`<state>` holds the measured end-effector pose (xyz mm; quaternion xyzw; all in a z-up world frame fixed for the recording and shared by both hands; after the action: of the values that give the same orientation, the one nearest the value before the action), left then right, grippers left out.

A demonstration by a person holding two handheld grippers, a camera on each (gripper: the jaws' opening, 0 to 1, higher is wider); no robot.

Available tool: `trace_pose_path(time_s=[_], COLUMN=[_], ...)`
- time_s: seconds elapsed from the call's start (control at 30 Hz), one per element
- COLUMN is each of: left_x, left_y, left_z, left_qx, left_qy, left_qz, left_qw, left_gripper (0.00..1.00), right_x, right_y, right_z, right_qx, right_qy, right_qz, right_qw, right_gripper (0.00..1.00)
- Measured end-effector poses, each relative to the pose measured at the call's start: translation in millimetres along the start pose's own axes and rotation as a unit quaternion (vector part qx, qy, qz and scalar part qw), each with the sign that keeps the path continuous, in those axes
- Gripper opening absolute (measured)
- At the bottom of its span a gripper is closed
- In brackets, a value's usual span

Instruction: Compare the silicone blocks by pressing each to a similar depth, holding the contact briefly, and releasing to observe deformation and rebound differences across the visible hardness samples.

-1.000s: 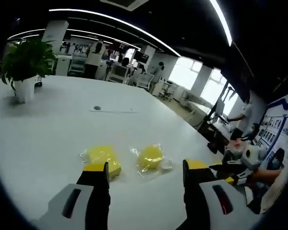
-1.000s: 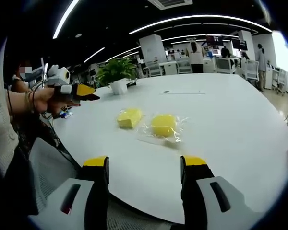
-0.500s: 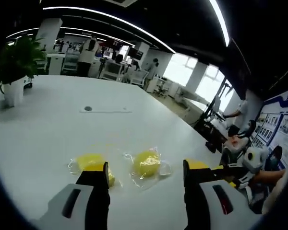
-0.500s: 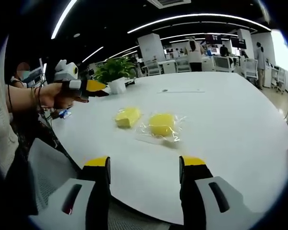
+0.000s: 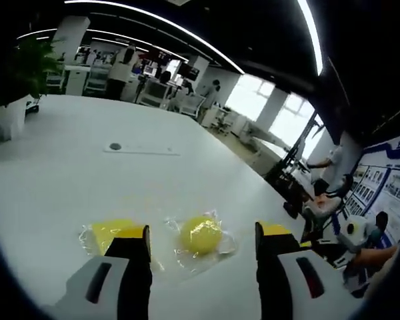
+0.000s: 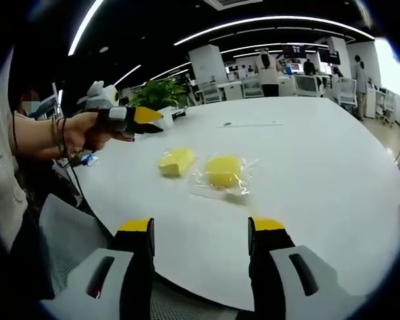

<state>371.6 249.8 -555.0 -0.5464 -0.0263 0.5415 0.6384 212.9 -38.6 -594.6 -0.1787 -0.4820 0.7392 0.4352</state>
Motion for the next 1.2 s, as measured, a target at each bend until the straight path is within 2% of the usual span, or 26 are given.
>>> trace_pose_path(time_s=[0.37,0.43,0.57,0.9,1.03,1.2], left_x=[6.4,7.2,6.9,18.1,23.0,28.4], left_y=[-2.8,-2.2,-1.4,1.9,3.8,5.9], left_z=[-27.3,-32.4,-41.6,-54.0,-58.4,-67.8], left_qx=[0.006,0.007,0.018,0.026,0.019,0.023], left_qy=[0.005,0.003,0.005,0.000,0.000,-0.007], left_qz=[0.033,0.054,0.041,0.069,0.105,0.112], left_qw=[0.9994,0.9985,0.9990,0.9973,0.9943,0.9934], left_gripper=[0.63,0.63,0.63,0.61,0.59,0.59], right_x=[-4.0,-5.5,-7.3,-10.9,-12.2,-15.1], right_y=[-1.8,-1.4,-1.2,0.9,1.3,1.1], right_z=[-1.1,-1.4,-1.2,-3.4,-4.2,-5.7], right_qx=[0.000,-0.004,-0.003,0.003,0.004,0.008], right_qy=[0.002,0.003,0.005,0.003,0.004,0.006], right_qz=[-0.003,-0.007,-0.010,-0.018,-0.020,-0.022], right_qw=[1.0000,1.0000,0.9999,0.9998,0.9998,0.9997], right_gripper=[0.54,0.54,0.54,0.53,0.54,0.54])
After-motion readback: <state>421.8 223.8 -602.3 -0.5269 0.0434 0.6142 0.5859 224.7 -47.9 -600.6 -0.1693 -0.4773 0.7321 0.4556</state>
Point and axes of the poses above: the point that each gripper's makers call its tool centre point, and the gripper's own axes: z roughly backward along the fingers, x roughly to its left, y roughly out of its underside, the point moved 10 cm from there along z, roughly backward along the fingers, and after that the axes turned 7 degrees about z, right-handed, at the moved point
